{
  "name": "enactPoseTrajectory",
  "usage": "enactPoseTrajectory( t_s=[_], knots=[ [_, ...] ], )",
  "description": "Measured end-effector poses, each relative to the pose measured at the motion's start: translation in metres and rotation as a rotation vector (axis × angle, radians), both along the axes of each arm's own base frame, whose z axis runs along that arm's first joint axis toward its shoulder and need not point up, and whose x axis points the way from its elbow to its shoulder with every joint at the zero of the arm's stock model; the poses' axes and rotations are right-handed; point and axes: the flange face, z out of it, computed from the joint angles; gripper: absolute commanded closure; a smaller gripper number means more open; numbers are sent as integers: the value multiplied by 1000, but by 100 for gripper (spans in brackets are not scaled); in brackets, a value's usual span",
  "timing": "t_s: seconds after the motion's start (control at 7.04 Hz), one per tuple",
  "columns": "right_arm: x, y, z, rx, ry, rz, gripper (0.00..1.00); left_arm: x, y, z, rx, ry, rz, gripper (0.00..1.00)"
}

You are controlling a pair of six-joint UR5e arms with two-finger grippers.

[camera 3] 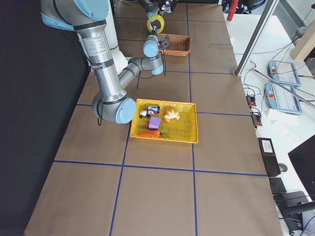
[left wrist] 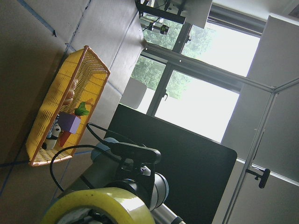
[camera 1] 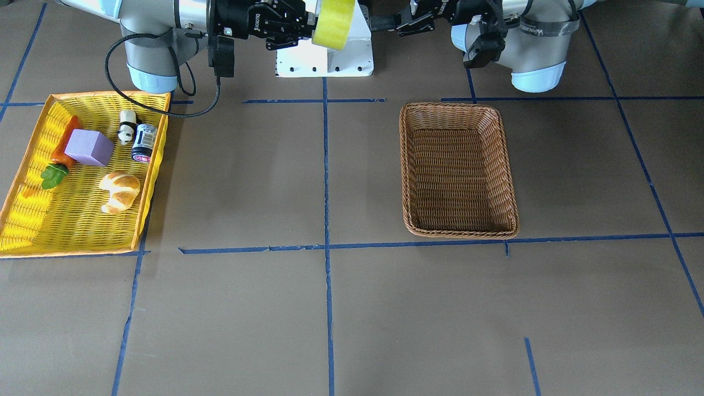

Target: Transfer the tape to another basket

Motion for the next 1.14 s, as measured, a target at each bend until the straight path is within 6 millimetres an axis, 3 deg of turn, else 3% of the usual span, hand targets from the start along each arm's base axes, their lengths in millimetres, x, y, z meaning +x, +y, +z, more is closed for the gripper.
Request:
enactPoseTrajectory(
  t_s=[0.28, 0.85, 1.14],
  knots=[
    [0, 0, -1, 1, -1, 0, 100, 19, 16, -4, -28, 29, 17, 5],
    [0, 0, 0, 0, 0, 0, 100, 24, 16, -17, -32, 61, 4, 11],
    [0, 0, -1, 1, -3, 0, 100, 25, 15, -19, -32, 62, 4, 25]
  ],
)
